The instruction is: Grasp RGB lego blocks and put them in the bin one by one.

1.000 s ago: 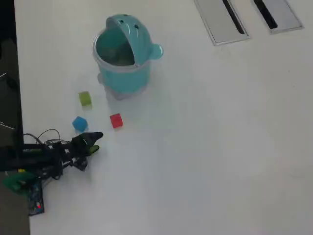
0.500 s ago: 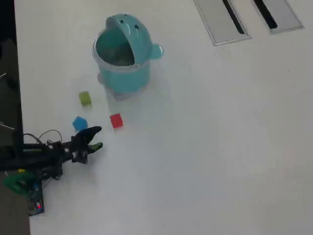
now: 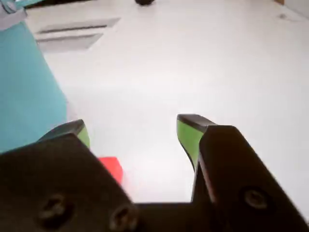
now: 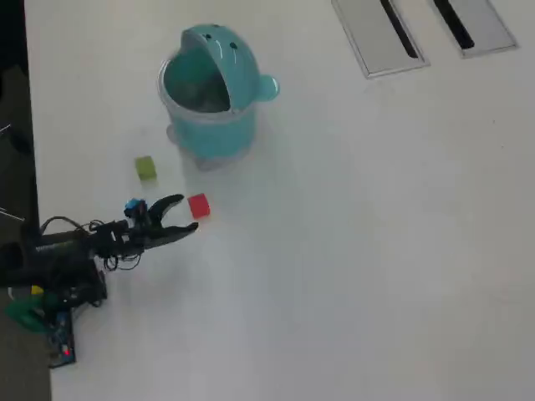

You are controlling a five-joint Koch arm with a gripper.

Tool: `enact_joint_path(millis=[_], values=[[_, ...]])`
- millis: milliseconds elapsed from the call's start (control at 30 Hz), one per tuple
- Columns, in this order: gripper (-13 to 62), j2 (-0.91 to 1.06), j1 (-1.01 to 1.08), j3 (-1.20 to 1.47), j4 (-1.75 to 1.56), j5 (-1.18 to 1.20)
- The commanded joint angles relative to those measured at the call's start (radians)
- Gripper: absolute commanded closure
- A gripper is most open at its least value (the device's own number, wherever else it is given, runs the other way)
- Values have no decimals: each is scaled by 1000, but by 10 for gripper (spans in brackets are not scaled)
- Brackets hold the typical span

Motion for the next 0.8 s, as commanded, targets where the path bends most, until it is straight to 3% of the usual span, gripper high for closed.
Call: enact_joint_path(millis=[0,767], values=[[164,66,-2,-144,112,-100],[165,-305,3,-488,176,-190]])
